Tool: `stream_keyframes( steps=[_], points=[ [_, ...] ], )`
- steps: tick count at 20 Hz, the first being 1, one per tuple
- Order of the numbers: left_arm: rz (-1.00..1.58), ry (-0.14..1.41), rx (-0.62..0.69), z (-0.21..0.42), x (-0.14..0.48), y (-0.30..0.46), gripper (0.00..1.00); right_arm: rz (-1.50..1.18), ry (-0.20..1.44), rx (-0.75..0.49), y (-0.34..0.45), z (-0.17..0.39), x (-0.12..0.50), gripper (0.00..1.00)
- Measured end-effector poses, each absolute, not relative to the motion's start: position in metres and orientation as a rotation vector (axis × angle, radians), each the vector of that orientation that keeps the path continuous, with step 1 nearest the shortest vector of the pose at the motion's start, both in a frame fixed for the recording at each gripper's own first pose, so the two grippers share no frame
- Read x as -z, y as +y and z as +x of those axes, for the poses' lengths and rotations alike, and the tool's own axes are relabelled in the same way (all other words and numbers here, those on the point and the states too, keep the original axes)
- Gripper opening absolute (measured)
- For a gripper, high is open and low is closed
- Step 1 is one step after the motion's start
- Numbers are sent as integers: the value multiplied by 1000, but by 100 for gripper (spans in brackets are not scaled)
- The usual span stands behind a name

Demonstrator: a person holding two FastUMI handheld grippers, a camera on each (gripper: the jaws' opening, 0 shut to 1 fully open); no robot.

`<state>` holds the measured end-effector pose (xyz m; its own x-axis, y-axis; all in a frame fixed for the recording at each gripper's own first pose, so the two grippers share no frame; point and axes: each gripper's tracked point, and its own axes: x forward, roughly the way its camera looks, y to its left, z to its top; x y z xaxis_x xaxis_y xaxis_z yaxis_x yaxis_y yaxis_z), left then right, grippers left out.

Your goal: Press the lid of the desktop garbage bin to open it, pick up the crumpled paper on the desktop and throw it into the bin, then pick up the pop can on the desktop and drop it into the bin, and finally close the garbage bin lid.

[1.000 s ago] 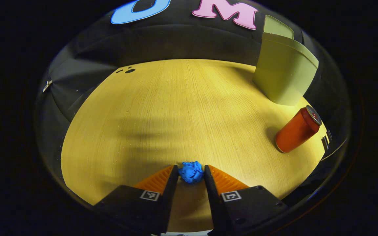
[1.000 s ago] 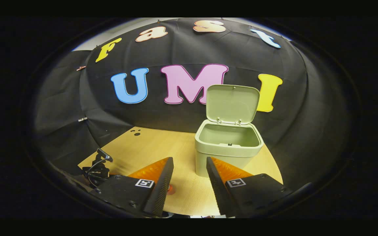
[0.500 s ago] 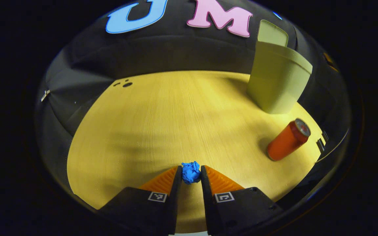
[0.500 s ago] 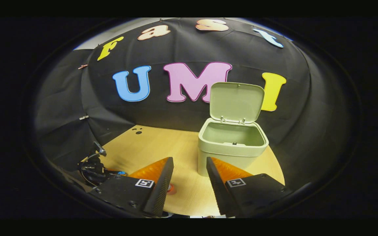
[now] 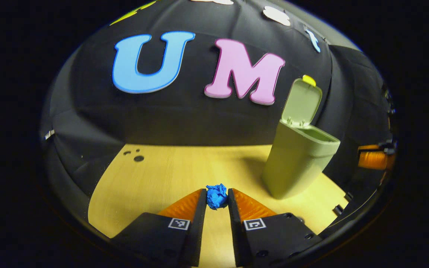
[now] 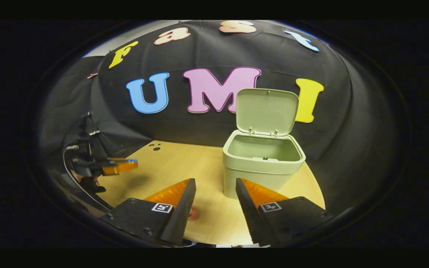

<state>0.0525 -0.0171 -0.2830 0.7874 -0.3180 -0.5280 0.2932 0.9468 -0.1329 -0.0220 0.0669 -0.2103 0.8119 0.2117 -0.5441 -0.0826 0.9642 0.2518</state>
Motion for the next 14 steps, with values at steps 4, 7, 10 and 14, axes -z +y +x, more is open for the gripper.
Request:
stream_keyframes(
  steps=[4, 7, 10, 14],
  points=[
    [-80, 454, 401, 87, 225, -54, 42, 236, 638, -169, 72, -32, 224, 74],
    [-116, 395, 464, 104, 192, -88, 38, 243, 659, -174, 75, -39, 230, 74],
    [-117, 352, 543, 120, 173, -125, 38, 249, 671, -174, 76, -42, 233, 74],
    [-87, 305, 664, 129, 157, -182, 38, 242, 677, -163, 75, -49, 235, 74]
  ],
)
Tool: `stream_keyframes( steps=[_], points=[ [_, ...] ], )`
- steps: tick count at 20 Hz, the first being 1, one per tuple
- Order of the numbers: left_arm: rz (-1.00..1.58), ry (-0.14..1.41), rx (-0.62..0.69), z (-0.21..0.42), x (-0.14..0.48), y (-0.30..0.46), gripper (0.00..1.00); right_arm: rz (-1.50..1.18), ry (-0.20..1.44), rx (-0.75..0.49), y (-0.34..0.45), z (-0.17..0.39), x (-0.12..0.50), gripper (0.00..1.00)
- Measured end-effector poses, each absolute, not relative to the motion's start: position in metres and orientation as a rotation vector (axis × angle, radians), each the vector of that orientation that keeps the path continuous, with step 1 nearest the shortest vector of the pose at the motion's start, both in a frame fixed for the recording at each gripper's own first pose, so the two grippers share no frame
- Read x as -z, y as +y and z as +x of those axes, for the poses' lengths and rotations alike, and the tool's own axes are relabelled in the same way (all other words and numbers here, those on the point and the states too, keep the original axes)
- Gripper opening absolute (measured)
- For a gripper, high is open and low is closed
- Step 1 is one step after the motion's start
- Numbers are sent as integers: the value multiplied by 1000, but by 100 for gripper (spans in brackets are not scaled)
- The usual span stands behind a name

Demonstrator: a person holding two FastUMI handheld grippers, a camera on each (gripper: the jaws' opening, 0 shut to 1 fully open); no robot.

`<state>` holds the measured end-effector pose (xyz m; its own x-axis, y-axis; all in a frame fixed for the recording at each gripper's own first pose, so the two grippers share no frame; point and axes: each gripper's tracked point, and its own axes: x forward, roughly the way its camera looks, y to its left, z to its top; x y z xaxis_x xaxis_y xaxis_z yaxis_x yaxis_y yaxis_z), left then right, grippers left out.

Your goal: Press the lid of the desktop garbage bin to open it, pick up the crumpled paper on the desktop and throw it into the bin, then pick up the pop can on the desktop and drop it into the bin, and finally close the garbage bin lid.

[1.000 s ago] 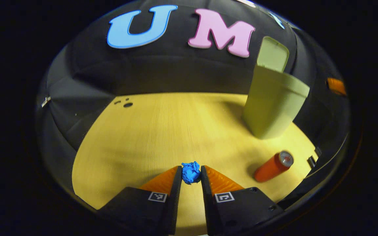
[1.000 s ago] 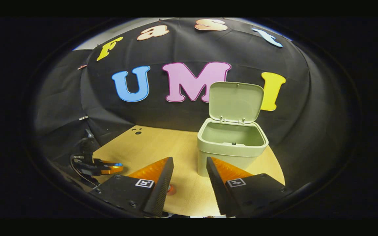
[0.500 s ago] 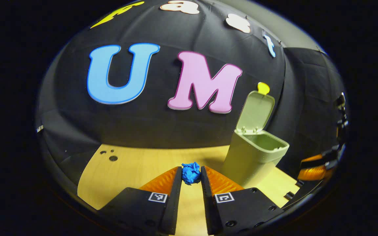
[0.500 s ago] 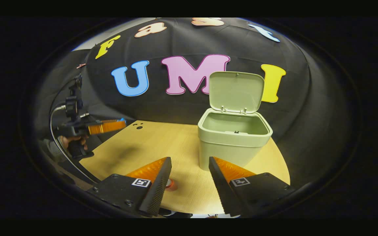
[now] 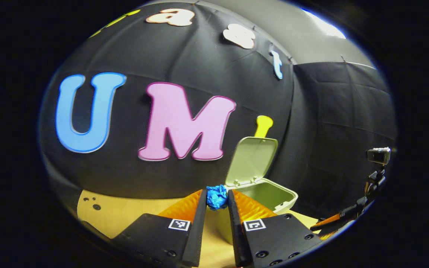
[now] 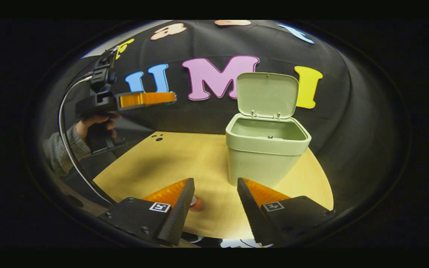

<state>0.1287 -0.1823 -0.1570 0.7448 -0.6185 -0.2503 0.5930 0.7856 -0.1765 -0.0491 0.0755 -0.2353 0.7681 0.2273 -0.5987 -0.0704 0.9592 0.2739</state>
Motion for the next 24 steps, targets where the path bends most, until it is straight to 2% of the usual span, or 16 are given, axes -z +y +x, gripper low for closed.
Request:
stream_keyframes(
  steps=[1, 2, 5, 6, 11, 21, 24],
  points=[
    [-87, 301, 693, 130, 157, -197, 38, 239, 677, -159, 75, -51, 236, 74],
    [-88, 300, 720, 131, 154, -212, 34, 235, 676, -155, 73, -53, 235, 74],
    [-82, 303, 782, 133, 161, -248, 42, 232, 673, -136, 68, -58, 234, 74],
    [-80, 309, 798, 133, 164, -257, 38, 234, 672, -127, 66, -60, 234, 74],
    [-61, 362, 859, 137, 187, -301, 38, 245, 669, -66, 47, -72, 232, 74],
    [26, 512, 841, 138, 249, -333, 38, 251, 678, 2, 28, -91, 231, 74],
    [31, 520, 835, 138, 255, -333, 43, 252, 679, 11, 26, -92, 231, 74]
  ],
)
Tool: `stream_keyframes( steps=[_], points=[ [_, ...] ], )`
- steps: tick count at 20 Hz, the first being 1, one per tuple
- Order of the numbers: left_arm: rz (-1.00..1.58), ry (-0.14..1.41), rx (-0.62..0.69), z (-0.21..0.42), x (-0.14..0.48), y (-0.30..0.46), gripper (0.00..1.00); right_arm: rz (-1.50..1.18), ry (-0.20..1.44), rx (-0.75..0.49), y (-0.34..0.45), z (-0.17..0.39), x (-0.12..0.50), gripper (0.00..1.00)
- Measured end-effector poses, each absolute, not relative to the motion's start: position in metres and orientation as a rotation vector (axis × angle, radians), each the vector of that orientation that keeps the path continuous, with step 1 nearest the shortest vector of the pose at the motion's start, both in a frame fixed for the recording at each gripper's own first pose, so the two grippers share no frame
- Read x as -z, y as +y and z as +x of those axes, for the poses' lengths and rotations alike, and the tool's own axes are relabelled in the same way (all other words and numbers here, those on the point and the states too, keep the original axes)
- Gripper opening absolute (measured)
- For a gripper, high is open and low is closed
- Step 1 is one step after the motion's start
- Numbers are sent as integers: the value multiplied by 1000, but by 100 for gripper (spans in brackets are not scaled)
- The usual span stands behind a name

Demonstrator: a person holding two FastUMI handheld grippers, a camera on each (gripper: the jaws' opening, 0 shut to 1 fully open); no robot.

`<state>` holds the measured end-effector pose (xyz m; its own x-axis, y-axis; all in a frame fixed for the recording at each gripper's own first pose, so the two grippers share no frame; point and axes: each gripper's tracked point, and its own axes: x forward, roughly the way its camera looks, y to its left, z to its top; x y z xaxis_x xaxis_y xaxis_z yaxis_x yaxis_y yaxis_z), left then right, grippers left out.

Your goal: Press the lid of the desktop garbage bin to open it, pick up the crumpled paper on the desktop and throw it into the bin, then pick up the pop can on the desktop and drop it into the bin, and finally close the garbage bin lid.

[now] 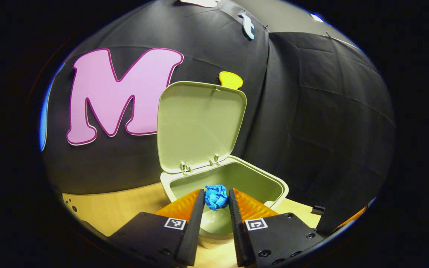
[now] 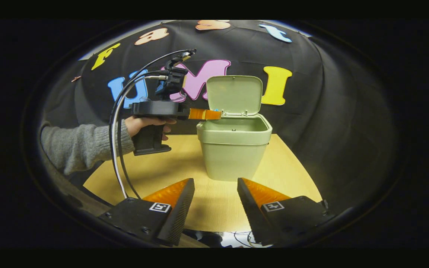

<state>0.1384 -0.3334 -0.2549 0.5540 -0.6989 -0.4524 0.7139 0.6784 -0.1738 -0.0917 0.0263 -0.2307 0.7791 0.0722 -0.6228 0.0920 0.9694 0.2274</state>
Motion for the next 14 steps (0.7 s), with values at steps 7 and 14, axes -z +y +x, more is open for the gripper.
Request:
stream_keyframes(
  steps=[7, 14],
  points=[
    [39, 527, 824, 143, 261, -330, 70, 243, 689, 10, 27, -92, 234, 74],
    [36, 474, 791, 135, 236, -298, 97, 243, 695, -24, 36, -87, 237, 75]
  ],
)
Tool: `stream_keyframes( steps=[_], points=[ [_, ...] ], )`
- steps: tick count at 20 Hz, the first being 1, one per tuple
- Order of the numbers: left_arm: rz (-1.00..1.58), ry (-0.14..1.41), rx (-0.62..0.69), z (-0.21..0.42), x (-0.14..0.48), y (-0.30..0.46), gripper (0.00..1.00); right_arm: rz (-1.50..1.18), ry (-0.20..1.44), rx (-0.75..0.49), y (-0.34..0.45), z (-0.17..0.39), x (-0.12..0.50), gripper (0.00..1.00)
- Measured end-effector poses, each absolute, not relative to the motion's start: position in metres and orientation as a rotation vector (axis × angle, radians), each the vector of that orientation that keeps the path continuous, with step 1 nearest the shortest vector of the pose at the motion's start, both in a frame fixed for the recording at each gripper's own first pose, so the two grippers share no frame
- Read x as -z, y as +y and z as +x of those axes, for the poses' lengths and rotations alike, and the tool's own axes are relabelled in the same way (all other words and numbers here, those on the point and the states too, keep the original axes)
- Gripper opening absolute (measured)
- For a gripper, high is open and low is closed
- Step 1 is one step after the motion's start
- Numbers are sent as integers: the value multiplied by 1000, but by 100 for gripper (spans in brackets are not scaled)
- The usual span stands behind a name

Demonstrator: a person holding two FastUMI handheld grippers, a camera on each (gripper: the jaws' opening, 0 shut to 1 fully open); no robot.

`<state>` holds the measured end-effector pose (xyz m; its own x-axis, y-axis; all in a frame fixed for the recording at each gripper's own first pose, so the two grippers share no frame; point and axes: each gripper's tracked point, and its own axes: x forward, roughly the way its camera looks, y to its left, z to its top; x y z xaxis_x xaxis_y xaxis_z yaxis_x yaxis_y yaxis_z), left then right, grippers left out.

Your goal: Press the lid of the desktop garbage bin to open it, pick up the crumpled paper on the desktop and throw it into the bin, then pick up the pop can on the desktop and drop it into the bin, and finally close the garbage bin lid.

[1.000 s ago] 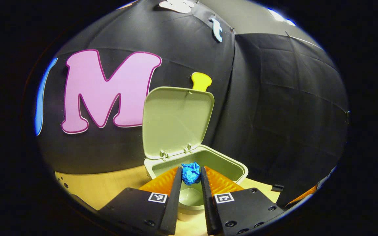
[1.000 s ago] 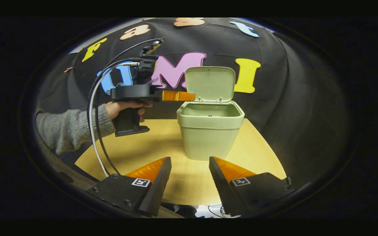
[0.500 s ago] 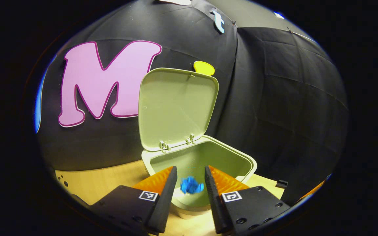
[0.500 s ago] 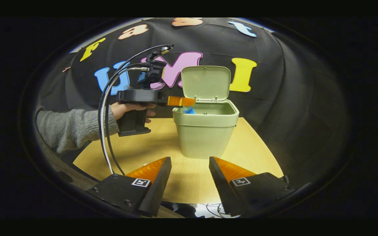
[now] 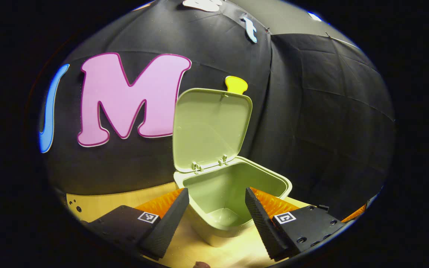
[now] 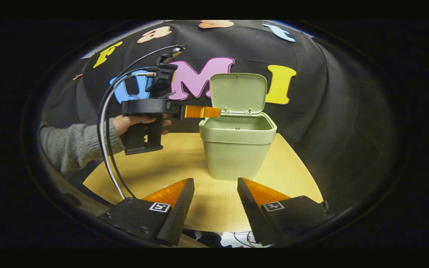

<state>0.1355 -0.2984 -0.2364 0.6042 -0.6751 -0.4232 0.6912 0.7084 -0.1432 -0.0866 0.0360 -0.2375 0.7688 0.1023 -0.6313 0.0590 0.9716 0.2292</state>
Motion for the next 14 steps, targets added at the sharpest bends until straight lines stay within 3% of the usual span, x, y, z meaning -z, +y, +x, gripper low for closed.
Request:
stream_keyframes(
  steps=[3, 4, 5, 6, 14],
  points=[
    [25, 438, 755, 130, 220, -273, 97, 245, 698, -68, 48, -84, 238, 78],
    [21, 429, 741, 127, 215, -263, 97, 244, 697, -86, 53, -82, 237, 84],
    [20, 420, 722, 126, 210, -252, 97, 243, 697, -107, 59, -80, 238, 82],
    [20, 412, 699, 123, 206, -239, 97, 243, 696, -130, 65, -78, 237, 88],
    [37, 381, 518, 94, 183, -136, 96, 212, 724, -318, 119, -65, 252, 94]
  ],
)
